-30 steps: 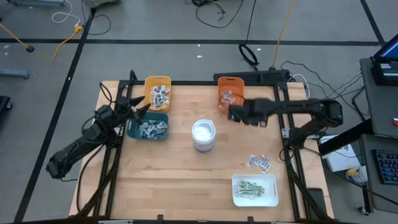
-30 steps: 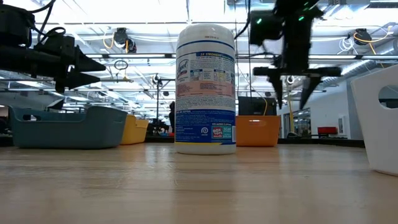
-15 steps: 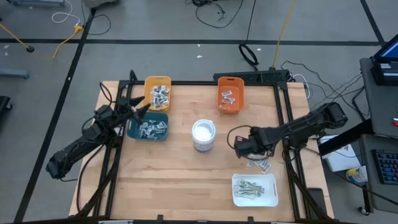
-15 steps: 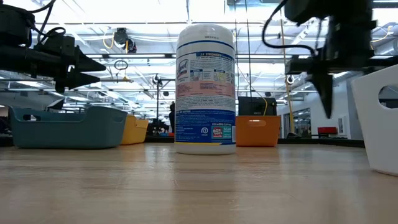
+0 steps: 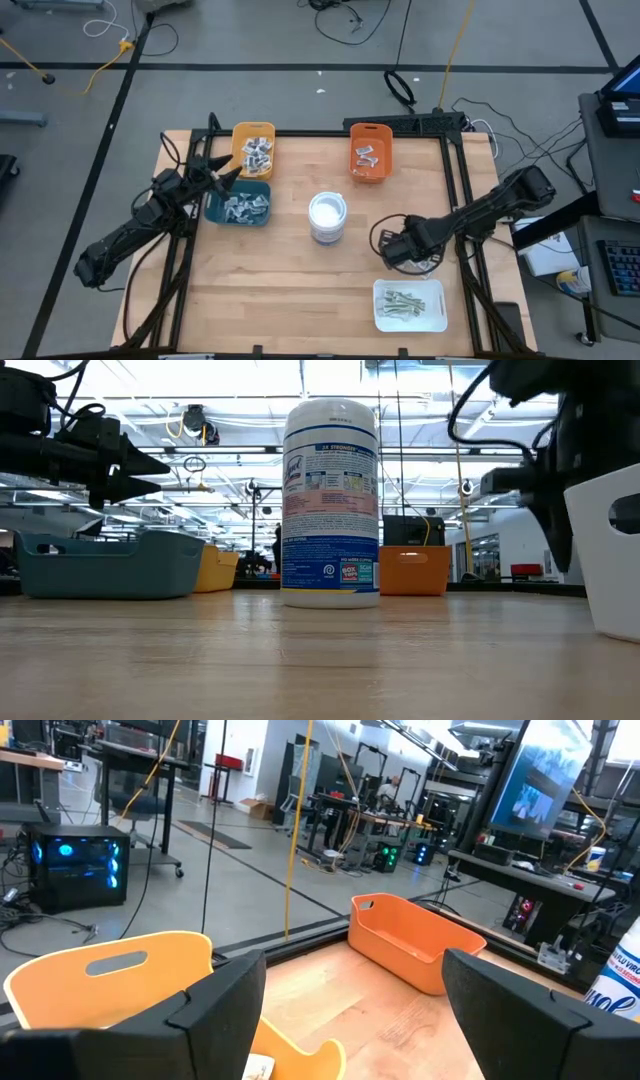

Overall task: Pick & Place First Aid Supplies
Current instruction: Put the orange pad into the orange bin

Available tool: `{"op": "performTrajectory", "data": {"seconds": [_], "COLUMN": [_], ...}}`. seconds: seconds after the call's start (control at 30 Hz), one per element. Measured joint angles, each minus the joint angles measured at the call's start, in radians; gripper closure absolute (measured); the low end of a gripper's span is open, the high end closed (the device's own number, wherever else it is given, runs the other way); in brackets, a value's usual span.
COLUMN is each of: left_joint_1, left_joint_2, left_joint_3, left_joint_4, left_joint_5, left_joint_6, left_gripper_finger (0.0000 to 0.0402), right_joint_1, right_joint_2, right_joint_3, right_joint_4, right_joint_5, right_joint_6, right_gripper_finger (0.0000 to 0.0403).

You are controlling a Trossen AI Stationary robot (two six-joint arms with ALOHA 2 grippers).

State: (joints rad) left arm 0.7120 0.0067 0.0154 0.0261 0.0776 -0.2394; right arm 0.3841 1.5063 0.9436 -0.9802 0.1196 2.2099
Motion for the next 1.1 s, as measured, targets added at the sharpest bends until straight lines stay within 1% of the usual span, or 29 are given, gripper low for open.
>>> {"op": "performTrajectory", "data": {"seconds": [0.1, 0.27, 0.4, 0.53, 0.6, 0.67, 0.77, 0.9, 0.93, 1.03, 1.1], "left_joint_1": [0.0, 0.0, 0.0, 0.0, 0.0, 0.0, 0.0, 0.0, 0.0, 0.0, 0.0], "left_joint_2": [0.0, 0.0, 0.0, 0.0, 0.0, 0.0, 0.0, 0.0, 0.0, 0.0, 0.0], "left_joint_3": [0.0, 0.0, 0.0, 0.0, 0.0, 0.0, 0.0, 0.0, 0.0, 0.0, 0.0], "left_joint_4": [0.0, 0.0, 0.0, 0.0, 0.0, 0.0, 0.0, 0.0, 0.0, 0.0, 0.0], "left_joint_5": [0.0, 0.0, 0.0, 0.0, 0.0, 0.0, 0.0, 0.0, 0.0, 0.0, 0.0], "left_joint_6": [0.0, 0.0, 0.0, 0.0, 0.0, 0.0, 0.0, 0.0, 0.0, 0.0, 0.0], "left_gripper_finger": [0.0096, 0.0096, 0.0096, 0.0096, 0.0096, 0.0096, 0.0096, 0.0096, 0.0096, 0.0096, 0.0096], "right_joint_1": [-0.009, -0.019, -0.037, -0.063, -0.07, -0.077, -0.085, -0.099, -0.102, -0.124, -0.141], "right_joint_2": [0.016, 0.03, 0.028, 0.025, 0.025, 0.025, 0.025, 0.026, 0.026, 0.026, 0.023], "right_joint_3": [-0.035, -0.088, -0.123, -0.147, -0.149, -0.149, -0.15, -0.15, -0.15, -0.15, -0.142], "right_joint_4": [0.065, 0.121, 0.189, 0.248, 0.259, 0.262, 0.266, 0.274, 0.276, 0.273, 0.261], "right_joint_5": [-0.036, -0.07, -0.074, -0.102, -0.107, -0.109, -0.111, -0.121, -0.12, -0.128, -0.135], "right_joint_6": [-0.026, -0.037, -0.085, -0.145, -0.176, -0.195, -0.225, -0.269, -0.285, -0.353, -0.439], "right_gripper_finger": [0.0195, 0.0195, 0.0195, 0.0201, 0.0216, 0.0241, 0.0293, 0.0378, 0.0389, 0.0392, 0.0396]}}
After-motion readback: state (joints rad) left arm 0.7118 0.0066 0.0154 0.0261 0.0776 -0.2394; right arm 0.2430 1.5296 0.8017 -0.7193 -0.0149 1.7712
